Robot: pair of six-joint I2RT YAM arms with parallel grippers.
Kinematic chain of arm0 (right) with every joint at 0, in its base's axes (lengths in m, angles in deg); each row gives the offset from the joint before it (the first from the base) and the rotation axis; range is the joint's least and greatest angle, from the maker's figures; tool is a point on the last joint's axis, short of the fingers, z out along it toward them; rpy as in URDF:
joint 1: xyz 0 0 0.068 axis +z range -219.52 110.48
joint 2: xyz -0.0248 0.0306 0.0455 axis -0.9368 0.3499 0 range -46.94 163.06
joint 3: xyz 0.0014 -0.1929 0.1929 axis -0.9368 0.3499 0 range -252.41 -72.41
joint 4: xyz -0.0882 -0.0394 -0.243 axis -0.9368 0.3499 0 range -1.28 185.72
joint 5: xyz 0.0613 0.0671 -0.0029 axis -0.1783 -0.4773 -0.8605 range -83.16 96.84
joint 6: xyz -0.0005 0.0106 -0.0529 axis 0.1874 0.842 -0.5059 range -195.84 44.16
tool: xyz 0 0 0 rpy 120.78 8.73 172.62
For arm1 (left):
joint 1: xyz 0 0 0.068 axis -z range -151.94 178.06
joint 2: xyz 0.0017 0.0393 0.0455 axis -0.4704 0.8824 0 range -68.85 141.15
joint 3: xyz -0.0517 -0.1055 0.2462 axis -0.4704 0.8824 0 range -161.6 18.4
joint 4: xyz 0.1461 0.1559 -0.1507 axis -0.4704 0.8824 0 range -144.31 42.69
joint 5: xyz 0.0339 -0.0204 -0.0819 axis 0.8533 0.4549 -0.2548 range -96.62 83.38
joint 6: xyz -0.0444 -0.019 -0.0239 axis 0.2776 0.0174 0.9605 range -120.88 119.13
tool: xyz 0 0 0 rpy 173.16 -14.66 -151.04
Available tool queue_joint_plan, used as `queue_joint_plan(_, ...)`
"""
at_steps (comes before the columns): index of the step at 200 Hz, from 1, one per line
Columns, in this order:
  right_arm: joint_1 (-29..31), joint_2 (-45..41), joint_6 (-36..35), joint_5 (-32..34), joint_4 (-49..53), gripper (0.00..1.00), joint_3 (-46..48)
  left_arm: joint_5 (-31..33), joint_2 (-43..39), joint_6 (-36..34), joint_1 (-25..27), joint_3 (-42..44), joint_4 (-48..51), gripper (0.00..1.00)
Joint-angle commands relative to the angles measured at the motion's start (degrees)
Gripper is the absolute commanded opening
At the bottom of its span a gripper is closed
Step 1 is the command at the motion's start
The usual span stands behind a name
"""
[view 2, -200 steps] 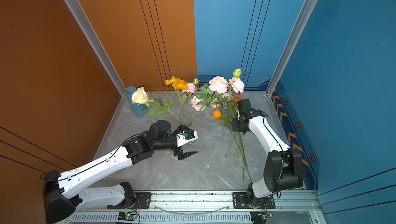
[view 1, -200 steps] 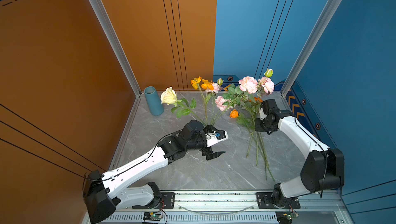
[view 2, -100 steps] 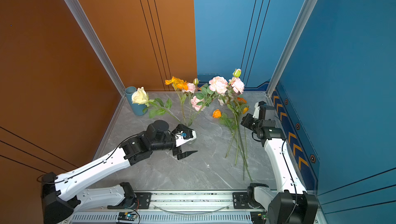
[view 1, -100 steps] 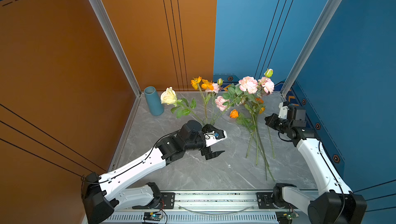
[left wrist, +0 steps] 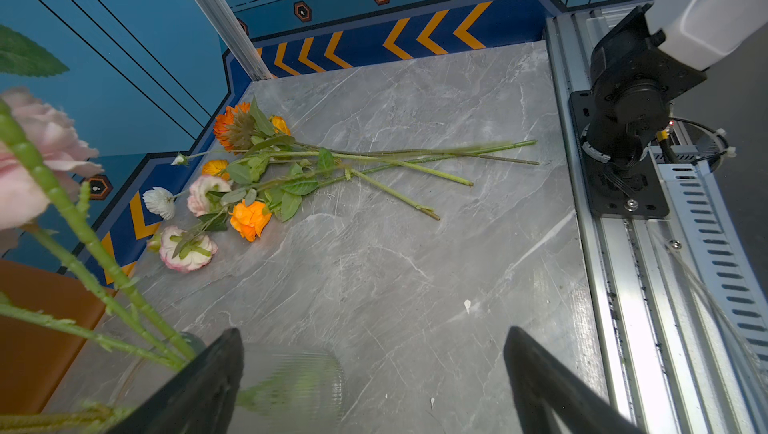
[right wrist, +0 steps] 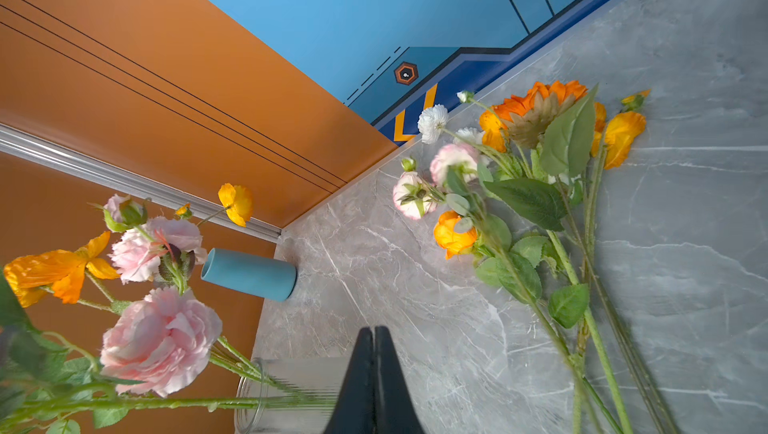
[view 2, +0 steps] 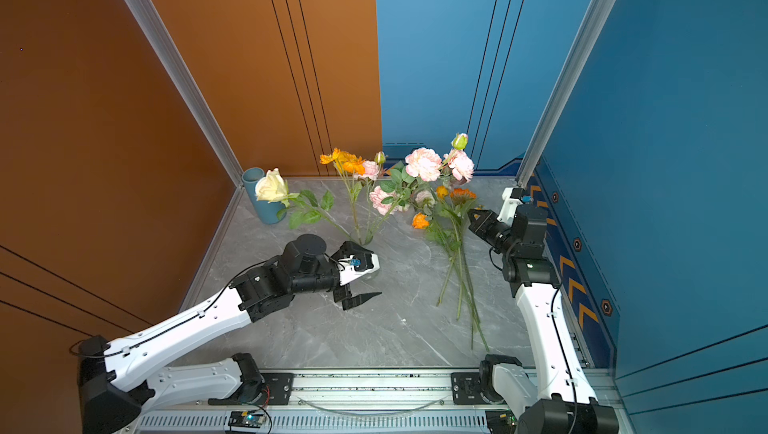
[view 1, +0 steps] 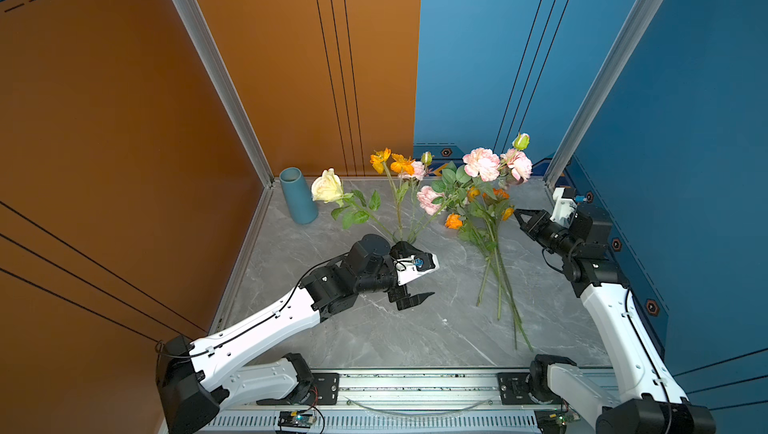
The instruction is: Arrange the flowers into the vase
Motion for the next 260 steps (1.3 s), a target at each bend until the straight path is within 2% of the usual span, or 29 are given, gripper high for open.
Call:
queue_joint_plan(1,-0.06,0.52,-1.7,0.88,3.96,0.0,-1.8,0.26,-1.1,-0.79,0.52,0.56,0.09,0.98)
queue_joint_plan(22,1.69,3.75,-8.31,1.11,9.41,0.0,-2.2,0.12,-1.27,-0.81,0.5,0.61,0.13,0.98)
queue_joint_plan(34,4.26,6.57,-13.53,4.17,13.29,0.23,-2.95,0.21,-1.36,-0.76,0.48,0.57,0.08,0.98)
queue_joint_plan(40,5.74,8.26,-15.85,6.45,15.06,0.32,-3.44,0.19,-1.29,-0.81,0.48,0.59,0.11,0.98)
queue_joint_plan(60,11.29,13.91,-20.86,14.33,16.78,0.51,-4.07,0.36,-1.01,-0.82,0.48,0.62,0.08,0.98)
queue_joint_plan(67,13.0,16.04,-22.14,16.89,16.66,0.53,-4.43,0.49,-0.93,-0.88,0.55,0.62,0.17,0.98)
queue_joint_plan(93,17.82,24.65,-24.97,26.65,16.61,0.55,-7.39,0.85,-0.67,-0.95,0.51,0.71,0.17,0.98)
queue_joint_plan(109,18.93,29.13,-25.17,30.12,16.74,0.42,-9.48,1.11,-0.53,-1.09,0.49,0.75,0.2,0.98)
queue_joint_plan(116,19.17,30.73,-25.26,31.61,16.86,0.4,-10.09,1.22,-0.41,-1.11,0.52,0.74,0.26,0.98)
queue_joint_plan(145,20.06,36.36,-26.24,36.63,17.44,0.43,-12.06,1.22,0.0,-1.14,0.53,0.77,0.26,0.98)
queue_joint_plan(179,20.14,41.2,-26.98,37.04,17.36,0.43,-13.52,0.99,0.3,-1.11,0.51,0.76,0.26,0.98)
queue_joint_plan(205,20.69,43.17,-27.01,36.74,17.05,0.37,-14.27,1.14,0.72,-1.11,0.39,0.79,0.26,0.98)
queue_joint_plan(260,21.27,46.16,-27.33,37.49,16.84,0.32,-15.4,1.08,1.27,-1.15,0.39,0.79,0.26,0.98)
